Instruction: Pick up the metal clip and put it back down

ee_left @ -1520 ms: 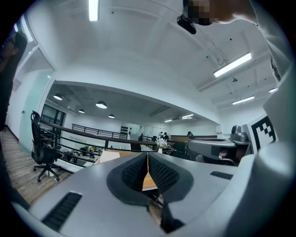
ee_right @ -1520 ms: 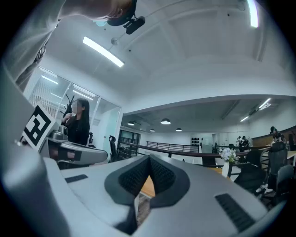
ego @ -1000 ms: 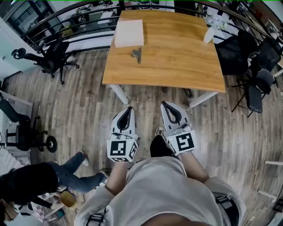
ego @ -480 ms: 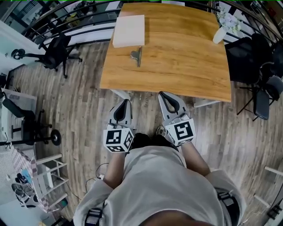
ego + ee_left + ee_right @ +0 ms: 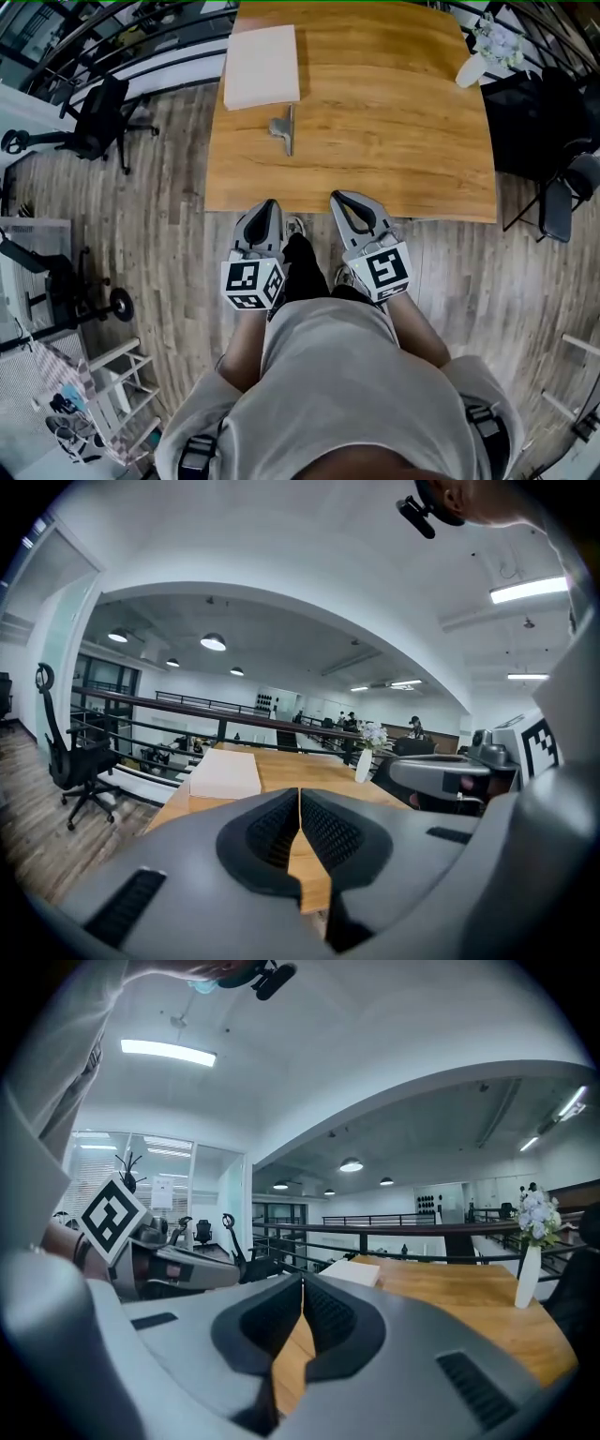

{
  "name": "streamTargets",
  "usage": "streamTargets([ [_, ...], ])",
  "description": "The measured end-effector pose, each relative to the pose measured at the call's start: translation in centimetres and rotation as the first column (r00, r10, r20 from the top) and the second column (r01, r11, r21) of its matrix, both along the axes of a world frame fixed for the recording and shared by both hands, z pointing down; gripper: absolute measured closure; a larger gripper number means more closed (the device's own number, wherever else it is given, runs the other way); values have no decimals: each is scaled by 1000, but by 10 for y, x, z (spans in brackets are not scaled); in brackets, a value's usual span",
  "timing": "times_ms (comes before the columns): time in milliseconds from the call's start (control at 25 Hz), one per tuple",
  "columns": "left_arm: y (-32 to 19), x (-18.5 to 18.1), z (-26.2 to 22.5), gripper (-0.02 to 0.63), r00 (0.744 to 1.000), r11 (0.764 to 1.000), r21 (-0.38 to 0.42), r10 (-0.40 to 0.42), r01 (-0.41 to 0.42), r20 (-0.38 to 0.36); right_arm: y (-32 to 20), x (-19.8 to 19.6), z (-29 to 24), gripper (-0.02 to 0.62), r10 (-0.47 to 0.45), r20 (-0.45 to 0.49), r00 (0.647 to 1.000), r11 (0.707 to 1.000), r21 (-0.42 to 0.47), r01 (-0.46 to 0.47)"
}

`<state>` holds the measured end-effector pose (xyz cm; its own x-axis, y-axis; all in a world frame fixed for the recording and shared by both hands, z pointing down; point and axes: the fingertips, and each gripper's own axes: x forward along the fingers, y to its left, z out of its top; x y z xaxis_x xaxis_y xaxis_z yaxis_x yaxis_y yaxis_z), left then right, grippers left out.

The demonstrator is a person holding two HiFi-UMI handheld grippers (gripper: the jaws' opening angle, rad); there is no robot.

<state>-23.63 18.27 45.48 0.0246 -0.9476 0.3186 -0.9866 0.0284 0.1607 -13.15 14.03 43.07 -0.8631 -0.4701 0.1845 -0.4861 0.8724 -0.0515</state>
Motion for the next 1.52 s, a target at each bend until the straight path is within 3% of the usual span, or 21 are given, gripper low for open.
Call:
streamTargets([
  [360,-99,-66,47,578,990,986,-100,125,-131,-60,-84,-61,53,569,37,-94,995,991,-128,-49],
  [600,-147,-95,92,577,963,950,-181,232,-255,-138,-124,-91,88,569,106,-153,983,976,-174,-133],
  [840,-167,-110,136,577,928,897,-259,310,-358,-206,-140,-109,122,569,176,-202,963,942,-249,-224],
  [1120,-175,-113,175,578,911,854,-335,322,-397,-258,-145,-109,150,569,222,-213,952,909,-307,-281],
  [1320,-187,-112,195,577,917,847,-365,307,-386,-255,-153,-112,161,569,198,-213,957,909,-325,-260],
  [1520,-204,-107,217,577,897,839,-385,240,-384,-371,-167,-108,171,569,195,-218,956,903,-341,-262],
])
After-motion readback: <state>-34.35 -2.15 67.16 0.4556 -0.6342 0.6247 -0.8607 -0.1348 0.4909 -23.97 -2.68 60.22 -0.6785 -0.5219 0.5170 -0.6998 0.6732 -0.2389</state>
